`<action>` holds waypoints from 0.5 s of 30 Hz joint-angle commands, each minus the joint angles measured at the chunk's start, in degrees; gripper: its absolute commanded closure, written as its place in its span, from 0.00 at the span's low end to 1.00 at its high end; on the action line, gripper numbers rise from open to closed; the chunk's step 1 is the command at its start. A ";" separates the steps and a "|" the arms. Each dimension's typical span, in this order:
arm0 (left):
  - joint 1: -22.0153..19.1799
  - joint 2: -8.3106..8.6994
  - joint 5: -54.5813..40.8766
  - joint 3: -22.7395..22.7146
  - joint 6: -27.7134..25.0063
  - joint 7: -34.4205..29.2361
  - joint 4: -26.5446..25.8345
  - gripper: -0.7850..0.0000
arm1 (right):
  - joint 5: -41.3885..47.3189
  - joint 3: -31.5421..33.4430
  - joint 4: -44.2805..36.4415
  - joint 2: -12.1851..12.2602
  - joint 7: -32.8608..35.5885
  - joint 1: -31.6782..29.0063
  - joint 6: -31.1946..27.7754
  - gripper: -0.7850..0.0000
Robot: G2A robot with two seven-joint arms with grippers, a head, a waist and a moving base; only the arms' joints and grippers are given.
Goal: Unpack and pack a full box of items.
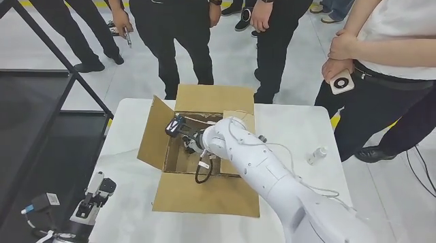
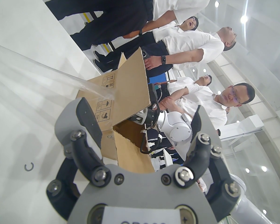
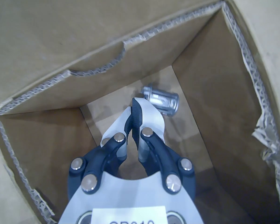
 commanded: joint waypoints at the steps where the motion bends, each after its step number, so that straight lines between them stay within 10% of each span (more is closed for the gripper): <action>1: 0.00 0.00 0.00 0.00 0.00 0.00 0.00 0.00 | -0.96 0.12 -1.33 0.36 -0.52 -0.26 0.58 0.56; 6: 0.00 0.00 0.00 0.00 0.00 0.00 0.00 0.00 | -3.88 0.99 -7.08 2.16 -2.17 -1.75 3.01 0.28; 15: 0.00 0.00 0.00 0.00 0.00 0.00 0.00 0.00 | -11.73 6.22 -27.42 9.03 2.74 -7.79 10.78 0.26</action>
